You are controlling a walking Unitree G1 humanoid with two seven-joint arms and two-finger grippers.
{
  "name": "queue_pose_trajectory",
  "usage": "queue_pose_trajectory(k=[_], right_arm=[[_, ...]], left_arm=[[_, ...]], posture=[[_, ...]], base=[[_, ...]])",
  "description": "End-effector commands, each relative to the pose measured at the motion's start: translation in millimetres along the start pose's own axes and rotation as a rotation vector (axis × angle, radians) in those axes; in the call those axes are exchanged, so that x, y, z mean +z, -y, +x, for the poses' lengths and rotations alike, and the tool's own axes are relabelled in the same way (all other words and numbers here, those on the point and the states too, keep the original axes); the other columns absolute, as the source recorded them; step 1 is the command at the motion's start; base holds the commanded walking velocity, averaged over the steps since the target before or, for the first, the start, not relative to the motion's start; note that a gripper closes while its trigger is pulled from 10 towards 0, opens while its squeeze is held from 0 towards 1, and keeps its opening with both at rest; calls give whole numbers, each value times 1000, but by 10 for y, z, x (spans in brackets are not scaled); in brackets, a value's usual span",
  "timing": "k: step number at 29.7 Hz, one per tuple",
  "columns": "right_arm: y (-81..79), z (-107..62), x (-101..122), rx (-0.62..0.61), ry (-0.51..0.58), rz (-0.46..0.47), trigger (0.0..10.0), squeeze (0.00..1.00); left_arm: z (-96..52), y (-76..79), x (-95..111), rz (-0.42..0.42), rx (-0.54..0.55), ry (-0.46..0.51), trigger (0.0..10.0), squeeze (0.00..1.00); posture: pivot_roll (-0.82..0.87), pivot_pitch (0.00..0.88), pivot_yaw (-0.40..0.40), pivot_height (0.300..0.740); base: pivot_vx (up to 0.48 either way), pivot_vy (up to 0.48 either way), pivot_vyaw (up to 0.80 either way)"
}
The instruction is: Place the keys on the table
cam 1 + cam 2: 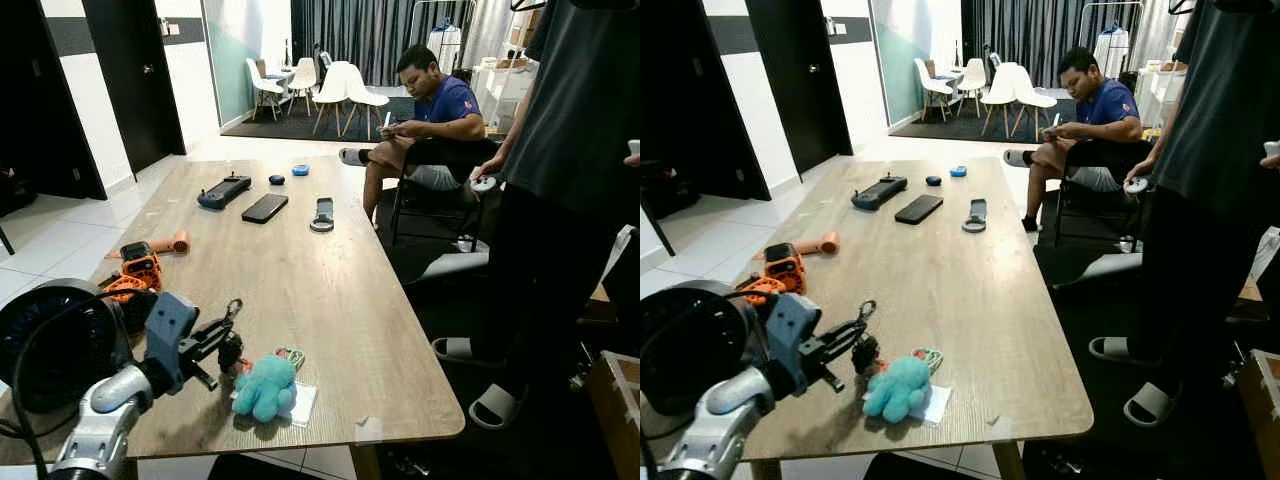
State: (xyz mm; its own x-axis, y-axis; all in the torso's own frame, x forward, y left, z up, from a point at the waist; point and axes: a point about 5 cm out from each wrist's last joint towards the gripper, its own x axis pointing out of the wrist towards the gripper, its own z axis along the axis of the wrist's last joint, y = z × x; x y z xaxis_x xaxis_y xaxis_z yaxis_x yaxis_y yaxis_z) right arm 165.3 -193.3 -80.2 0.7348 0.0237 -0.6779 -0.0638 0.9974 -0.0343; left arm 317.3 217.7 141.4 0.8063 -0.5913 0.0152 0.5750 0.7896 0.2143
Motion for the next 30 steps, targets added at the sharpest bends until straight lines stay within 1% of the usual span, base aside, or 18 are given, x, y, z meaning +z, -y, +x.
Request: queue_pose_trajectory(k=[1,7,8,10,11,13,15,17,18,20,21,22,23,25,26,27,28,30], right_arm=[[-12,-10,-32,-1,-12,12,10000,0],[-11,-10,-32,-1,-12,11,10000,0],[-10,-7,-26,-1,-10,11,10000,0],[-10,-7,-24,-1,-10,11,10000,0],[-9,-7,-23,0,-9,10,10000,0],[-9,-7,-24,0,-9,10,10000,0],[-10,-7,-24,1,-9,9,10000,0],[-10,-8,-24,1,-9,9,10000,0],[-11,-8,-25,1,-9,9,10000,0],[-13,-8,-25,1,-9,9,10000,0],[-15,-7,-24,1,-8,10,10000,0],[-15,-7,-24,1,-8,10,10000,0],[-17,-7,-23,2,-8,10,10000,0],[-20,-6,-22,3,-8,10,10000,0],[-20,-6,-22,3,-8,10,10000,0],[-20,-6,-22,3,-8,10,10000,0],[-20,-6,-24,3,-8,10,10000,0],[-20,-7,-25,2,-9,10,10000,0]], left_arm=[[-101,-86,-19,17,15,-18,10000,16],[-161,-138,-39,36,8,-40,10000,43],[-189,-150,-42,35,3,-43,10000,118],[-201,-153,-44,32,-1,-43,10000,122],[-216,-144,-44,26,-20,-38,10000,149],[-222,-140,-46,24,-30,-36,10000,149],[-241,-97,-47,5,-77,-24,10000,184],[-248,-86,-51,4,-90,-25,10000,184],[-253,-78,-56,-2,-97,-26,10000,282],[-256,-72,-62,-8,-103,-27,10000,282],[-258,-69,-64,-11,-105,-27,10000,827],[-258,-69,-64,-11,-105,-27,10000,827],[-259,-68,-65,-14,-108,-28,10000,1000],[-262,-70,-66,-6,-109,-33,10000,1000],[-264,-75,-63,0,-107,-33,10000,910],[-266,-78,-62,3,-106,-34,10000,482],[-270,-81,-62,6,-106,-34,10000,0],[-275,-82,-64,6,-109,-36,10000,0]], posture=[[9,50,49,740],[10,51,47,740],[10,51,47,740],[11,53,45,740],[12,52,45,740],[12,52,45,740],[13,52,45,740],[13,52,45,740],[13,52,45,740],[13,52,45,740],[13,53,45,740],[13,53,45,740],[13,53,45,740],[13,53,45,740],[13,53,45,740],[13,53,45,740],[15,52,45,740],[15,52,45,740]], base=[[0,0,0],[0,0,0],[0,0,0],[0,0,0],[0,0,0],[0,0,0],[0,0,0],[0,0,0],[0,0,0],[0,0,0],[0,0,0],[0,0,0],[0,0,0],[0,0,0],[0,0,0],[0,0,0],[0,0,0],[0,0,0]])
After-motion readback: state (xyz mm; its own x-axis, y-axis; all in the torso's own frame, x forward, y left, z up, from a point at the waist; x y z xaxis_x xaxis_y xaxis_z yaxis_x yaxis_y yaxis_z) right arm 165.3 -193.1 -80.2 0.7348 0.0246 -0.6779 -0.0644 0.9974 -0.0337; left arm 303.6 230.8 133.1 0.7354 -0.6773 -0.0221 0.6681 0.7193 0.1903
